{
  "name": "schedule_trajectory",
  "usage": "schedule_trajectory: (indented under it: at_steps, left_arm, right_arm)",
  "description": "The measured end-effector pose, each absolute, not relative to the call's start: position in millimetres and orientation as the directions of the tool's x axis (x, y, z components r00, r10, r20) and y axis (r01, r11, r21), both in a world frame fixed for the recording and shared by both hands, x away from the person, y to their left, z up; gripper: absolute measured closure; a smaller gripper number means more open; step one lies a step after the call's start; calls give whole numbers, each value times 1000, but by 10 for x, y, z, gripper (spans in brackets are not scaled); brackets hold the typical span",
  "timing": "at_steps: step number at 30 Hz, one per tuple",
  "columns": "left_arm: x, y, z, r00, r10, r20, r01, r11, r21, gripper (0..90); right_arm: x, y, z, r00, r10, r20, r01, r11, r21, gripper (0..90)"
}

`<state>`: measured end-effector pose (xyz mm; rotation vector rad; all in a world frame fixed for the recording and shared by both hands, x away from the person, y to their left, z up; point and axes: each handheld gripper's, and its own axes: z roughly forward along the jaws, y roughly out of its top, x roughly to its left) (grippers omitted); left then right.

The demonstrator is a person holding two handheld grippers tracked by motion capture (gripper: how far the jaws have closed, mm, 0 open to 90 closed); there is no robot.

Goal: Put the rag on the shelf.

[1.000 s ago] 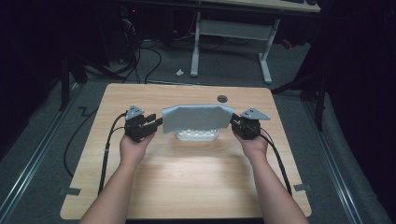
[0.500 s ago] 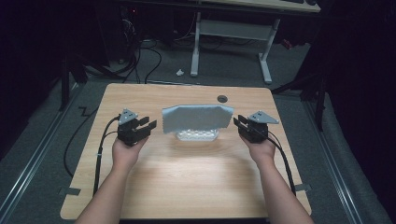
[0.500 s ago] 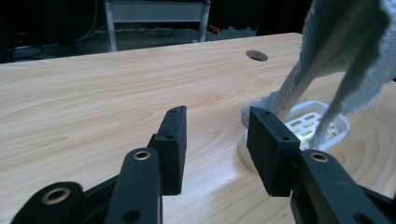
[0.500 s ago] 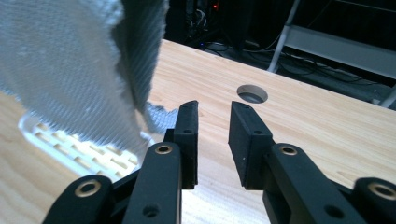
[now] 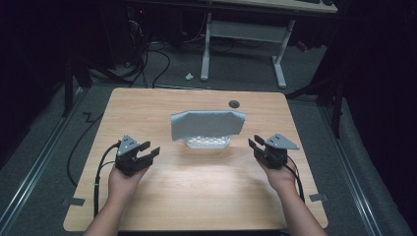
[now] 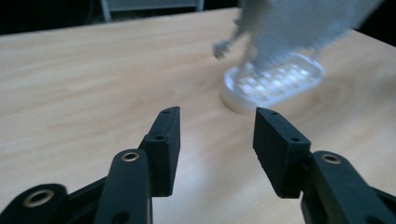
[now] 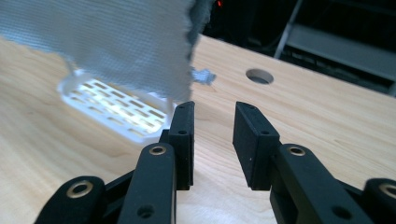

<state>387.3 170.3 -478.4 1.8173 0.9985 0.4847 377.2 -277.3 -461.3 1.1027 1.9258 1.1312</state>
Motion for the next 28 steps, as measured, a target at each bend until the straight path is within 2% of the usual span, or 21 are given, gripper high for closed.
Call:
schedule_trajectory:
  at_steps: [2, 6, 10, 12, 13, 16, 17, 18, 19, 22, 28]
  left_arm:
    - [3746, 1669, -4806, 602, 792, -96, 423, -214, 881, 507]
    - [3495, 1556, -4914, 637, 757, -145, 460, -223, 859, 497]
    - [3226, 1341, -5025, 681, 721, -126, 456, -283, 844, 479]
    - [3065, 1229, -5104, 706, 698, -120, 448, -308, 839, 474]
    - [2994, 1199, -5162, 711, 683, -167, 477, -294, 829, 482]
    - [2962, 1146, -5194, 733, 644, -218, 517, -319, 795, 474]
    - [2934, 1115, -5211, 736, 644, -208, 508, -322, 799, 467]
    - [2922, 1089, -5233, 744, 642, -188, 496, -342, 798, 465]
    - [2928, 1041, -5266, 749, 649, -134, 475, -385, 791, 461]
    - [2964, 1026, -5281, 742, 650, -164, 497, -369, 785, 455]
    - [2955, 1042, -5289, 737, 656, -160, 498, -367, 786, 452]
  right_arm:
    - [3654, -2751, -4619, -447, 888, -110, 340, 282, 897, 668]
    - [3463, -2695, -4660, -468, 877, -108, 339, 291, 895, 641]
    - [3203, -2546, -4789, -491, 866, -97, 362, 304, 881, 576]
    - [3149, -2505, -4829, -494, 864, -103, 366, 313, 876, 572]
    - [3022, -2412, -4938, -512, 852, -110, 381, 340, 860, 533]
    - [2885, -2366, -5078, -512, 852, -109, 379, 338, 861, 564]
    - [2829, -2338, -5146, -528, 842, -113, 389, 358, 849, 555]
    - [2803, -2284, -5177, -576, 805, -143, 391, 425, 816, 533]
    - [2797, -2276, -5189, -577, 801, -160, 381, 437, 815, 533]
    - [2831, -2279, -5211, -583, 804, -115, 412, 415, 811, 530]
    - [2840, -2297, -5233, -589, 801, -111, 412, 416, 810, 527]
